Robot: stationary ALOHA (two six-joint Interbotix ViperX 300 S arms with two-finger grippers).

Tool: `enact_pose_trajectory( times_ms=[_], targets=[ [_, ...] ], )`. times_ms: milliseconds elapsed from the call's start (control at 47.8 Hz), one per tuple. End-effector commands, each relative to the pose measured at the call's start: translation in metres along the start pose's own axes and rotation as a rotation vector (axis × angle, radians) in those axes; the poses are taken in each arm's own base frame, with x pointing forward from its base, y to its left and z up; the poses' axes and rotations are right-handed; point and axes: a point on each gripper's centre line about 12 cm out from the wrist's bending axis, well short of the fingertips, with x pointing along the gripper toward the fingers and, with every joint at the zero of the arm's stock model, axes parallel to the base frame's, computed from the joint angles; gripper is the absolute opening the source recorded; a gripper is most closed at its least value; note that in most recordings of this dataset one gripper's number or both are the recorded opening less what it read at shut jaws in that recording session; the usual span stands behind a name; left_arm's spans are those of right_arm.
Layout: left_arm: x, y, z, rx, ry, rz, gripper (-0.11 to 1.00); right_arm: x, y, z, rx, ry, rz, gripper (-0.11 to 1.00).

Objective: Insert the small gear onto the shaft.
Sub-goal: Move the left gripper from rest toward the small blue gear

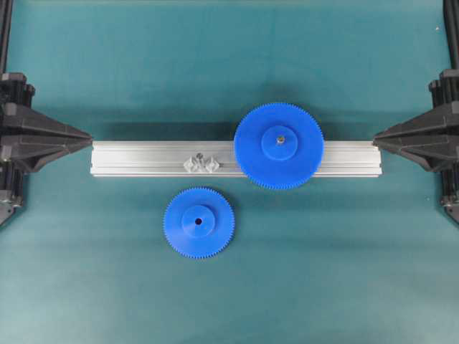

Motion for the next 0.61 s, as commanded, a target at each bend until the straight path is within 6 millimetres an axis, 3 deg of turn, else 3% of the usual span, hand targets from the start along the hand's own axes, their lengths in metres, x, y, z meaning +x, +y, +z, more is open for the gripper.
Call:
enact_pose_trajectory(
  times_ms=[0,63,167,272,586],
  targets=[
    [0.002,-0.004,-0.007,-0.003,0.029,-0.02,0.1,0.003,0.001,0.0,0.014,0.003,0.005,0.16],
    [0.002,-0.004,-0.009,-0.012,0.046,-0.02,0.11,0.002,0.0,-0.007,0.066,0.041,-0.008,0.2],
    [0.003,-0.004,-0.008,-0.023,0.057,-0.021,-0.01,0.001,0.0,-0.015,0.129,0.119,-0.014,0.09],
    [0.004,-0.004,-0.008,-0.023,0.08,-0.022,-0.01,0.0,0.0,-0.021,0.147,0.171,-0.016,0.04],
    [0.023,-0.007,-0.015,-0.019,0.31,-0.027,-0.01,0.001,-0.003,-0.027,0.149,0.279,-0.039,0.04]
  ],
)
